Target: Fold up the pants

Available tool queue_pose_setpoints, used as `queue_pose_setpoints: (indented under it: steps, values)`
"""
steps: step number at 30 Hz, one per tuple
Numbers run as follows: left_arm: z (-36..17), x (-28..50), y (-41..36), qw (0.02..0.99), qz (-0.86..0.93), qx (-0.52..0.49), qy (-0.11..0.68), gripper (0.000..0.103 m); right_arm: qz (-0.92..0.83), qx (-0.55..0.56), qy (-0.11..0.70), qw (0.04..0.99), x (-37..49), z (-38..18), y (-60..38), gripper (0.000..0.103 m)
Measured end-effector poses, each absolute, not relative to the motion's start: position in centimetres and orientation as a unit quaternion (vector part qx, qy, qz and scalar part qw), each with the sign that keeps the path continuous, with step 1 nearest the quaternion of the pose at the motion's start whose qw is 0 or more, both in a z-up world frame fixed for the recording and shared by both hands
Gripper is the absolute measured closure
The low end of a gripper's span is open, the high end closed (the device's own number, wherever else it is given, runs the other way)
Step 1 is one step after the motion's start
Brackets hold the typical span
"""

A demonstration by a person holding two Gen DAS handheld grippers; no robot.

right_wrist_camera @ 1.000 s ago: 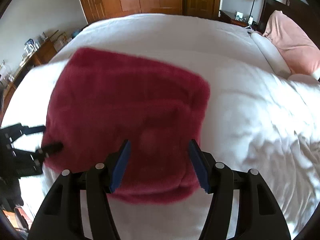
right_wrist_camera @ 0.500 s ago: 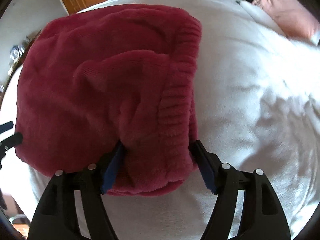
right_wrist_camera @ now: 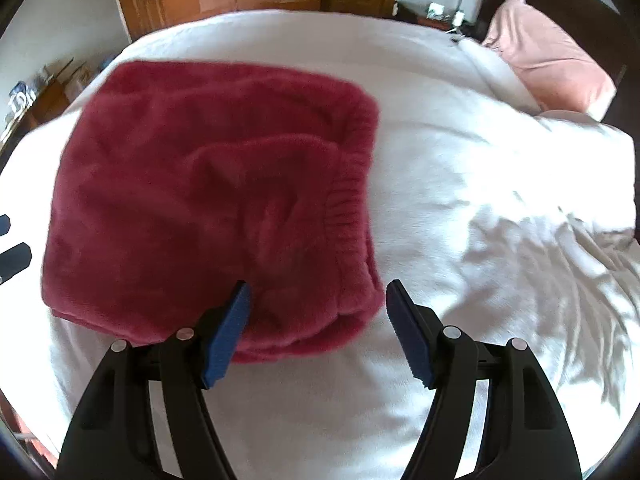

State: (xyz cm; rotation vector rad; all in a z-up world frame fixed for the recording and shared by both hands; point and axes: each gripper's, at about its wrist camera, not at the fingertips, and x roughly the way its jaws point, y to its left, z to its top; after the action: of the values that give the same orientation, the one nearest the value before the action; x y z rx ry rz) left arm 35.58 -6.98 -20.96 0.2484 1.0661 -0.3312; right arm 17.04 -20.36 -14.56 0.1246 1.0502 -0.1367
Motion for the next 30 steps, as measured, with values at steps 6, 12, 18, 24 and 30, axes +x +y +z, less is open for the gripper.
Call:
queue_pose_setpoints:
  steps: [6, 12, 18, 24, 30]
  values:
    - [-17.9, 34.5, -7.3, 0.856, -0.173, 0.121, 0.472, 0.017, -0.084, 0.09, 0.465, 0.877, 13.7, -11.1, -21.1, 0.031]
    - [-15.7, 33.6, -7.0, 0.863, -0.196, 0.117, 0.45, 0.008, -0.09, 0.11, 0.417, 0.898, 10.6, -6.3, -20.0, 0.01]
    - [-13.5, 32.5, -7.0, 0.87, -0.198, 0.134, 0.431, 0.006, -0.102, 0.111, 0.365, 0.919, 9.3, -1.3, -18.5, 0.003]
    - [-10.1, 31.8, -6.9, 0.891, -0.196, 0.128, 0.389, 0.005, -0.127, 0.104, 0.322, 0.932, 7.5, 3.3, -17.4, 0.003]
    - [-6.4, 31.3, -6.1, 0.915, -0.171, 0.107, 0.349, 0.005, -0.141, 0.093, 0.315, 0.934, 6.9, 5.1, -16.6, 0.003]
